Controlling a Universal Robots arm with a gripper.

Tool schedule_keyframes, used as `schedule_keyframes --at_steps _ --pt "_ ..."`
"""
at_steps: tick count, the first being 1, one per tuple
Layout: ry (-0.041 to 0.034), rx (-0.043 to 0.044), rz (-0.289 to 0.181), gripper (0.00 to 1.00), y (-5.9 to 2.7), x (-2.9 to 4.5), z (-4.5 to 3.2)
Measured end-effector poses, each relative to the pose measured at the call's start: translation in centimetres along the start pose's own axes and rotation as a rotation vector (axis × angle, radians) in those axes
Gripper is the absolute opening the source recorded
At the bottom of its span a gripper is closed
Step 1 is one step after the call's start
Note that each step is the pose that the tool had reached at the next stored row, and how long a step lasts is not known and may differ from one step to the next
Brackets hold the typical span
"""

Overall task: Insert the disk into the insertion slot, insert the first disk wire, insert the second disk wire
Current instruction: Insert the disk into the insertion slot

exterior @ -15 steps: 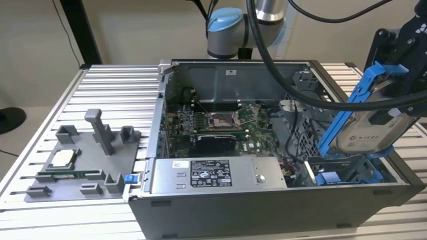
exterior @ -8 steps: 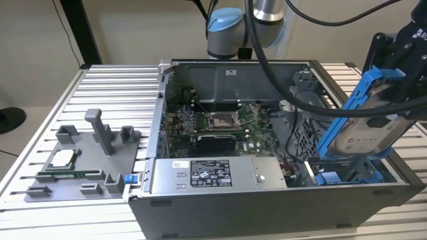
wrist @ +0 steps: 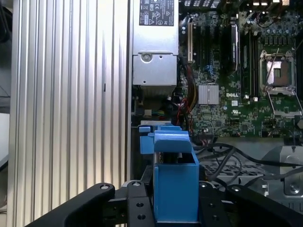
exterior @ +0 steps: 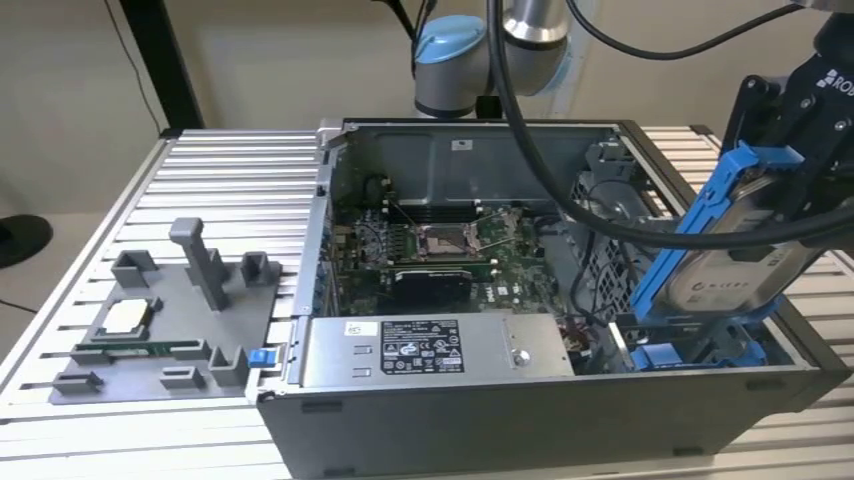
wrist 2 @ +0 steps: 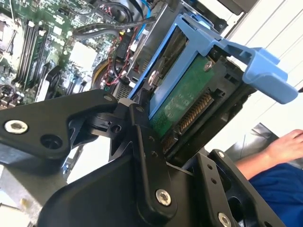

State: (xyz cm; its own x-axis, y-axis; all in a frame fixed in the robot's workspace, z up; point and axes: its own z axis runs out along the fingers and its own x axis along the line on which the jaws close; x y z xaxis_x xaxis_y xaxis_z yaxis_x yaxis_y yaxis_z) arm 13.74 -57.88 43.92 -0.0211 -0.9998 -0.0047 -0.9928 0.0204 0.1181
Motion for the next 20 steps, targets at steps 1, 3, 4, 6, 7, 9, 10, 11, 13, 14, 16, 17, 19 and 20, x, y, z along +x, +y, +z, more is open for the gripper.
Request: schedule_keyframes --at_steps 1,3,4,6,7,9,10,11,13,14,16,17,19,20 --pt "0.0 0.0 0.0 0.0 -0.01 0.0 0.05" --pt "0.0001 0.0 0.0 0.0 -0.01 0.0 0.12" --pt "0.0001 0.0 0.0 0.0 -0.02 0.0 0.14" --pt "0.0002 0.0 0.0 0.0 -0.02 0.0 0.15" --pt "0.0001 0.0 0.0 0.0 -0.02 0.0 0.17" --pt "0.0001 0.0 0.0 0.0 -0.02 0.0 0.18" --pt "0.0 0.0 0.0 0.0 -0.02 0.0 0.19" --pt "0.0 0.0 0.0 0.0 -0.03 0.0 0.22" --pt "-0.0001 0.0 0.0 0.0 -0.03 0.0 0.27" --pt "0.0 0.0 0.0 0.0 -0.04 0.0 0.3" --pt "0.0 0.0 0.0 0.0 -0.04 0.0 0.37" --pt "0.0001 0.0 0.0 0.0 -0.05 0.0 0.38" --pt "0.0003 0.0 0.0 0.0 -0.05 0.0 0.39" --pt "0.0002 0.0 0.0 0.0 -0.05 0.0 0.39"
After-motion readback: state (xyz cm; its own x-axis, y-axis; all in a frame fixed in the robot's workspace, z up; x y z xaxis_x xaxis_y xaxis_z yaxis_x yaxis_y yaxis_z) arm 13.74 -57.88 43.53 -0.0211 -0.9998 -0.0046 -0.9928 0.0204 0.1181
